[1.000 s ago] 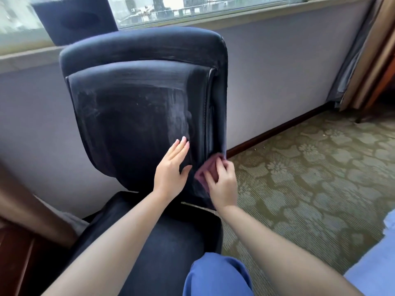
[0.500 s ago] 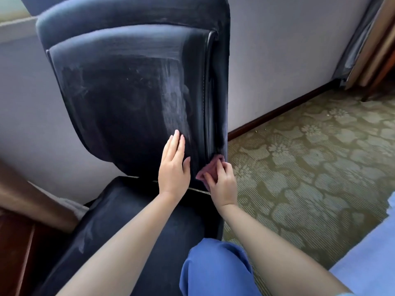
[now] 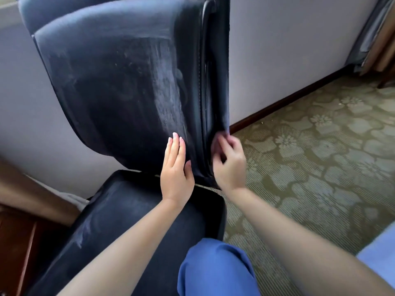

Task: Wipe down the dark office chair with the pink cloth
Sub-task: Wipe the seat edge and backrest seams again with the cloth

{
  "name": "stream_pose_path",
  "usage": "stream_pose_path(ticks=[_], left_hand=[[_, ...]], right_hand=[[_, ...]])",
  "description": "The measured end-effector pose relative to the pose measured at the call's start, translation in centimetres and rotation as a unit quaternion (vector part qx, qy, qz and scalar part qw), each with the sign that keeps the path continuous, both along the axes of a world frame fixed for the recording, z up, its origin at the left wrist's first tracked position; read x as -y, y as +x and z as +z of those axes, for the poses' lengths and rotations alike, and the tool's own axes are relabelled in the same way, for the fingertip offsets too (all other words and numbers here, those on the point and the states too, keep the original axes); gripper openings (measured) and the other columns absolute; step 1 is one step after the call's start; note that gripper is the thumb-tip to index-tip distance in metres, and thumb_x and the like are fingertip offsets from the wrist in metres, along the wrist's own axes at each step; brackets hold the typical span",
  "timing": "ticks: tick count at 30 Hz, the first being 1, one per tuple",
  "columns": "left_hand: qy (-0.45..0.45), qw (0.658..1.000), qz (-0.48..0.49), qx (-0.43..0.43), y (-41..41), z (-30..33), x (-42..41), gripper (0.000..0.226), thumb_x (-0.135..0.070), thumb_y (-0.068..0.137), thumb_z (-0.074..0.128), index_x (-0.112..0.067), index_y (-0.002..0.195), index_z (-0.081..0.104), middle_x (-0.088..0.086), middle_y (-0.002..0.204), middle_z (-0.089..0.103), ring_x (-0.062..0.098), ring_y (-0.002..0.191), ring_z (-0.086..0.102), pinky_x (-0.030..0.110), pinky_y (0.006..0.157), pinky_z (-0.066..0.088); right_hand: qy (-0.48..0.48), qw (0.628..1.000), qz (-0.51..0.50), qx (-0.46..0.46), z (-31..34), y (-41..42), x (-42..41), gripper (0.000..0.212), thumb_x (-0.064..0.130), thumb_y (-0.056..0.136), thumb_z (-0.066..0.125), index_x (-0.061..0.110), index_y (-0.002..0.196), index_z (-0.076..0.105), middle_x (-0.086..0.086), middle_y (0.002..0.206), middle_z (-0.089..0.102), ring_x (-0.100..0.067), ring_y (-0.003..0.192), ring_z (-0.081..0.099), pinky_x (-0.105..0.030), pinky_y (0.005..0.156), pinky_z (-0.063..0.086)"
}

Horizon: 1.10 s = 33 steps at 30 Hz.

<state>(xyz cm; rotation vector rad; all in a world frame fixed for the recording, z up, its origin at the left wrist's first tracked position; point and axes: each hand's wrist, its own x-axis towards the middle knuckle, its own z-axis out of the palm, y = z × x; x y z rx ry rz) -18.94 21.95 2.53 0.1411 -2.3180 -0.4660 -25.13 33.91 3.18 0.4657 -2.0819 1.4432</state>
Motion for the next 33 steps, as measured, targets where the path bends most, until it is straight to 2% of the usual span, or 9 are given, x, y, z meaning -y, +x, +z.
stream_pose_path(ticks=[2, 5, 8, 13, 18, 22, 26, 30, 33], left_hand=[[0.01, 1.0, 0.005, -0.008, 0.0, -0.2, -0.5, 0.057, 0.008, 0.085, 0.052, 0.006, 0.14, 0.036, 0.007, 0.149, 0.024, 0.021, 0.141, 0.021, 0.019, 0.117, 0.014], [0.029, 0.999, 0.018, -0.009, -0.2, -0.5, -0.9, 0.06, 0.013, 0.084, 0.052, 0.004, 0.141, 0.035, 0.005, 0.15, 0.023, 0.015, 0.141, 0.018, 0.016, 0.116, 0.013], [0.036, 0.999, 0.02, -0.012, -0.5, -0.9, -1.0, 0.06, 0.014, 0.085, 0.051, 0.004, 0.141, 0.034, 0.004, 0.15, 0.022, 0.016, 0.141, 0.018, 0.017, 0.116, 0.014], [0.037, 0.998, 0.025, -0.044, -1.0, -2.2, -1.1, 0.047, 0.004, 0.094, 0.041, 0.003, 0.141, 0.035, 0.005, 0.149, 0.025, 0.02, 0.14, 0.023, 0.02, 0.116, 0.018], [0.04, 0.998, 0.015, -0.05, -0.1, -2.2, -1.4, 0.046, 0.005, 0.093, 0.045, 0.003, 0.138, 0.04, 0.005, 0.147, 0.031, 0.021, 0.137, 0.031, 0.019, 0.114, 0.022], [0.039, 0.998, -0.002, -0.05, 0.3, -2.6, -1.2, 0.042, -0.006, 0.095, 0.041, 0.002, 0.136, 0.043, 0.005, 0.145, 0.035, 0.021, 0.136, 0.034, 0.017, 0.113, 0.023], [0.046, 0.998, 0.003, -0.05, 0.2, -2.8, -1.1, 0.042, -0.008, 0.094, 0.041, 0.002, 0.135, 0.046, 0.005, 0.144, 0.037, 0.021, 0.135, 0.036, 0.014, 0.113, 0.023], [0.045, 0.998, 0.005, -0.048, 0.3, -2.7, -1.0, 0.041, -0.008, 0.094, 0.044, 0.001, 0.133, 0.049, 0.004, 0.143, 0.038, 0.02, 0.134, 0.037, 0.015, 0.112, 0.024], [0.042, 0.998, 0.004, -0.05, 0.7, -2.3, -0.8, 0.039, -0.002, 0.093, 0.052, 0.0, 0.132, 0.051, 0.004, 0.142, 0.04, 0.021, 0.133, 0.04, 0.015, 0.112, 0.026]], right_hand=[[0.012, 0.995, -0.003, -0.101, 3.8, -2.1, 0.3, 0.033, -0.004, 0.079, 0.054, -0.005, 0.11, 0.065, -0.019, 0.104, 0.061, -0.023, 0.1, 0.053, -0.024, 0.092, 0.041], [0.079, 0.986, -0.015, -0.144, 3.2, -3.1, 0.7, 0.033, 0.003, 0.084, 0.048, -0.007, 0.111, 0.063, -0.022, 0.105, 0.062, -0.028, 0.099, 0.054, -0.028, 0.093, 0.042], [0.121, 0.988, -0.003, -0.091, -3.6, -1.6, 0.3, 0.036, 0.008, 0.088, 0.042, -0.01, 0.113, 0.061, -0.024, 0.111, 0.061, -0.03, 0.103, 0.054, -0.029, 0.093, 0.042], [0.175, 0.984, 0.032, 0.012, -8.1, -0.6, -0.2, 0.026, -0.002, 0.081, 0.056, -0.004, 0.106, 0.064, -0.018, 0.105, 0.062, -0.037, 0.086, 0.063, -0.038, 0.063, 0.056], [0.08, 0.99, 0.005, -0.119, 0.1, -1.5, -0.3, 0.03, 0.003, 0.086, 0.052, -0.006, 0.112, 0.063, -0.021, 0.104, 0.062, -0.033, 0.096, 0.06, -0.035, 0.088, 0.049], [0.084, 0.977, -0.034, -0.195, 3.1, -3.6, -0.1, 0.031, 0.003, 0.087, 0.053, -0.003, 0.115, 0.062, -0.019, 0.107, 0.062, -0.027, 0.098, 0.056, -0.029, 0.09, 0.044], [0.117, 0.991, 0.001, -0.071, -6.2, -0.7, -0.3, 0.029, 0.002, 0.089, 0.051, -0.006, 0.115, 0.06, -0.02, 0.114, 0.06, -0.028, 0.103, 0.053, -0.033, 0.09, 0.046], [0.125, 0.984, 0.029, 0.124, -7.1, 0.7, -0.5, 0.021, -0.005, 0.081, 0.052, 0.002, 0.099, 0.06, -0.012, 0.102, 0.058, -0.035, 0.091, 0.058, -0.03, 0.068, 0.041], [0.032, 0.997, 0.043, 0.062, -2.1, 1.1, -0.9, 0.028, -0.001, 0.082, 0.056, 0.001, 0.109, 0.062, -0.01, 0.108, 0.062, -0.023, 0.098, 0.058, -0.023, 0.082, 0.043]])
